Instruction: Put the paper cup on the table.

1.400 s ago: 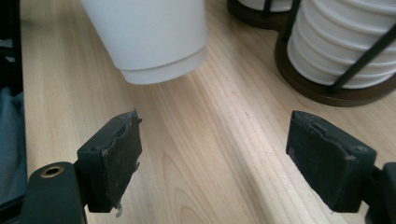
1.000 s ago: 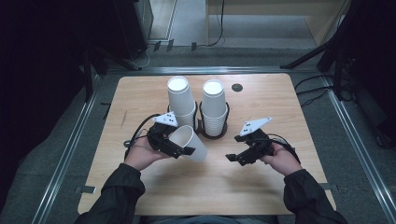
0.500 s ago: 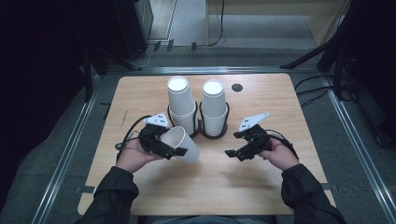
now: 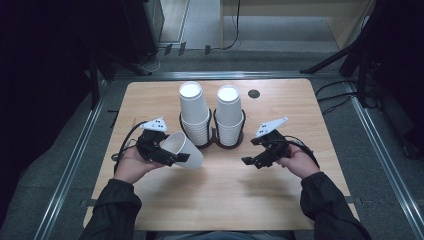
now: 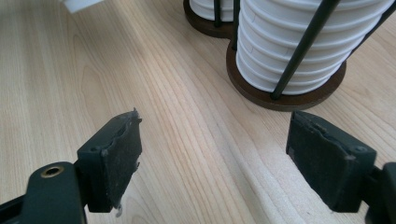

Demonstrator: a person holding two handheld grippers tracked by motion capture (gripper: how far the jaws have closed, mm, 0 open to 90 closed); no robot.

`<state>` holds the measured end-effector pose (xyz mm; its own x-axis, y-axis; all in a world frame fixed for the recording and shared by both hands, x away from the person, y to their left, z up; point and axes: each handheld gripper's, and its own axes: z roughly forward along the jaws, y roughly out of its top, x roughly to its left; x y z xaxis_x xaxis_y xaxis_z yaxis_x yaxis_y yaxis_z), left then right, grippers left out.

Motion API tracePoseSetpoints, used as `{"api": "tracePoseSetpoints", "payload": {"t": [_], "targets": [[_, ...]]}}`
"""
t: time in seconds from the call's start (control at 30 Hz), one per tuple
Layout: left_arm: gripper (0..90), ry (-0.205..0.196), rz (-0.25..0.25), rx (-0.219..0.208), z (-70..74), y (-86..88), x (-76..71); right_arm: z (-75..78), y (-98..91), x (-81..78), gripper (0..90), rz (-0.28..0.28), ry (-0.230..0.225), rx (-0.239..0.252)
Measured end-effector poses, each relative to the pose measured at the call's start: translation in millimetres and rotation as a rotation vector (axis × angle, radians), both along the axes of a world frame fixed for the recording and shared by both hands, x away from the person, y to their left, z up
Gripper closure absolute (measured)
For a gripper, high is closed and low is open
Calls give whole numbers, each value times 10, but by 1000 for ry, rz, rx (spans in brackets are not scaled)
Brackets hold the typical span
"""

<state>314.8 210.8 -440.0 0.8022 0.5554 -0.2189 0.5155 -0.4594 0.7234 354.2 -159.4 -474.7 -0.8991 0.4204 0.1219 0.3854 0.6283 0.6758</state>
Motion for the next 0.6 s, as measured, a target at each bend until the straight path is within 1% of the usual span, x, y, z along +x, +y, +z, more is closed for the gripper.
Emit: {"api": "tracePoseSetpoints", "payload": {"t": [0.17, 0.23, 0.27, 0.3, 0.33, 0.37, 0.4, 0.43, 0.6], "targets": [[139, 1, 42, 2, -24, 118, 42, -20, 23, 10, 182, 2, 5, -12], [139, 0, 63, 5, -6, 179, 71, -31, 32, 11, 182, 5, 3, -18], [139, 0, 63, 5, -6, 179, 71, -31, 32, 11, 182, 5, 3, -18], [140, 2, 76, 2, 11, 203, 85, -34, 33, 9, 182, 7, 4, -22], [140, 4, 79, -6, 22, 222, 95, -34, 33, 9, 182, 7, 4, -22], [140, -1, 83, -6, 37, 248, 106, -36, 34, 10, 182, 8, 1, -24], [140, -1, 83, -6, 37, 248, 106, -36, 34, 10, 182, 8, 1, -24], [140, -5, 96, 1, 46, 277, 117, -41, 32, 16, 182, 11, 4, -20], [139, -2, 118, -4, 37, 351, 148, -53, 32, 32, 186, 8, 10, -20]]}}
